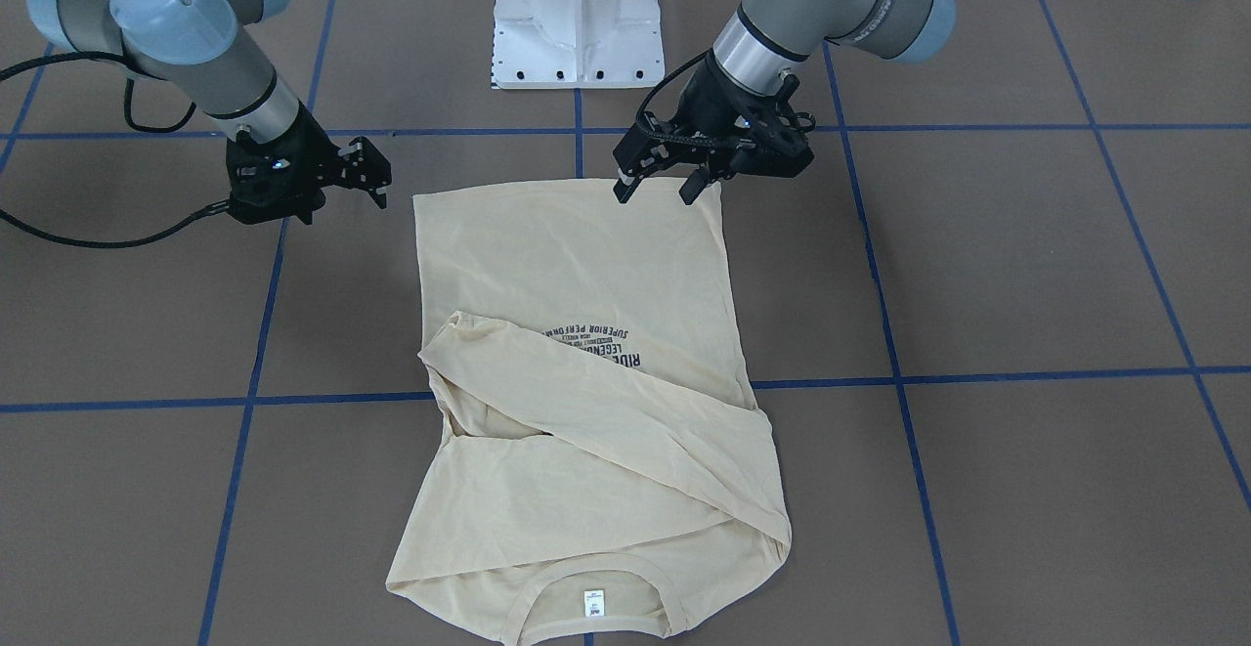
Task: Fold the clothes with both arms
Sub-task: 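Release the sleeve with the left gripper while the right gripper moves to the hem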
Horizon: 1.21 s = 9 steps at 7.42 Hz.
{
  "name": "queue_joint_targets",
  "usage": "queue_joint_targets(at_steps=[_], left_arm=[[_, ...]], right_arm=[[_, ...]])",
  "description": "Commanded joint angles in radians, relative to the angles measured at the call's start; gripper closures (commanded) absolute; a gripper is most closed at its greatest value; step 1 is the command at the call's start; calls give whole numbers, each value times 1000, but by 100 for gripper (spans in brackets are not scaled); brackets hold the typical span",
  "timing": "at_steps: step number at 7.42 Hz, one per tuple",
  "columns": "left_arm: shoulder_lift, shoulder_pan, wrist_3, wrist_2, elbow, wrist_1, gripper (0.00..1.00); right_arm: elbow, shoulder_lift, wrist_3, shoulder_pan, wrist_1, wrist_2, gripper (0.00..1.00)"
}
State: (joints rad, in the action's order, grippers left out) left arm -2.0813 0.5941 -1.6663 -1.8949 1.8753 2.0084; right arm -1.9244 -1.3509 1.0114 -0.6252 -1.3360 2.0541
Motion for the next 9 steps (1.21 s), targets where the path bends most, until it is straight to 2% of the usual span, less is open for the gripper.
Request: queue_joint_targets(at_steps=[1,9], left_arm=[[0,-2,0,11,22,-31,0],[1,0,0,14,22,-31,0]], right_arm=[[79,78,28,56,0,-5,1],[145,96,30,122,-23,1,12]])
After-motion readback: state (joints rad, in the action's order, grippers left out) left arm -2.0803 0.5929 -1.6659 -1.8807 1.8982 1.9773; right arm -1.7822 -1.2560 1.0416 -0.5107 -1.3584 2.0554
